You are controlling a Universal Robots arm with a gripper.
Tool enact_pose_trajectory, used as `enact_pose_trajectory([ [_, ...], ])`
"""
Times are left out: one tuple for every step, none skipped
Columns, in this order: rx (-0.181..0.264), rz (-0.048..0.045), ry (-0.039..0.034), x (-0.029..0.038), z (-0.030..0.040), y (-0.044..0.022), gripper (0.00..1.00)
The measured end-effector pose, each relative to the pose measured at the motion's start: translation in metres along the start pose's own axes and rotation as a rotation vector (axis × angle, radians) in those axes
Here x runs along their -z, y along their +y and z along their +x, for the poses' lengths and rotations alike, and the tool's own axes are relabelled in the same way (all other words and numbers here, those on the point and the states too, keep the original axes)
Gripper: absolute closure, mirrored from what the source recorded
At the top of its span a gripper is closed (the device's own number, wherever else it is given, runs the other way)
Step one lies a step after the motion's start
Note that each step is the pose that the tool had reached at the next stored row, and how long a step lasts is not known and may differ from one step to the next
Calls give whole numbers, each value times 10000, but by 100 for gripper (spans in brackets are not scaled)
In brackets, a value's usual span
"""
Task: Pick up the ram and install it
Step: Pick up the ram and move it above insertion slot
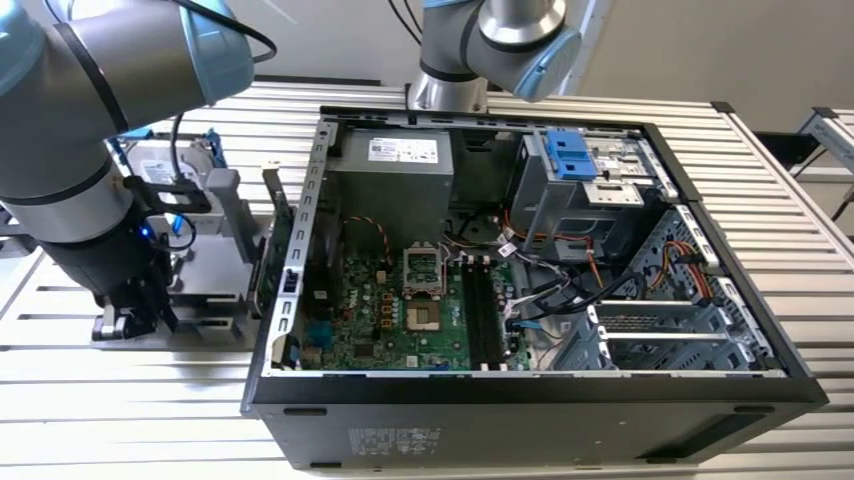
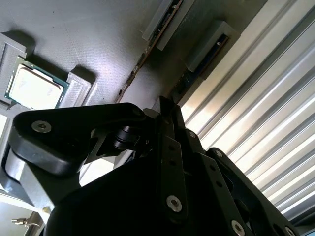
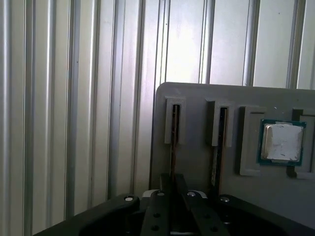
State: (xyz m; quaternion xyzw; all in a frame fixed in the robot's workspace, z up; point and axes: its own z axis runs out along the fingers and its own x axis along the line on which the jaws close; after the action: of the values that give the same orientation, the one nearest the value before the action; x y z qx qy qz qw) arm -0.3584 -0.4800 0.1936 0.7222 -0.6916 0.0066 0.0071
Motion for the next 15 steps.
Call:
enact_pose_trajectory([
  [0, 0, -3, 0, 0, 0, 0],
  [0, 0, -5, 0, 0, 0, 0],
  [0, 0, -6, 0, -1, 0, 0],
  [0, 0, -6, 0, -1, 0, 0],
  [0, -1, -6, 0, -1, 0, 0],
  [0, 0, -7, -1, -1, 0, 0],
  [0, 0, -7, -1, -1, 0, 0],
  [0, 0, -6, -1, -1, 0, 0],
  [0, 0, -7, -1, 0, 0, 0],
  [0, 0, -7, -1, -1, 0, 0],
  [0, -1, -7, -1, -1, 0, 0],
  [0, 0, -7, -1, -1, 0, 0],
  [0, 0, -7, -1, -1, 0, 0],
  [0, 1, -7, -1, -1, 0, 0],
  [0, 0, -7, -2, -1, 0, 100],
])
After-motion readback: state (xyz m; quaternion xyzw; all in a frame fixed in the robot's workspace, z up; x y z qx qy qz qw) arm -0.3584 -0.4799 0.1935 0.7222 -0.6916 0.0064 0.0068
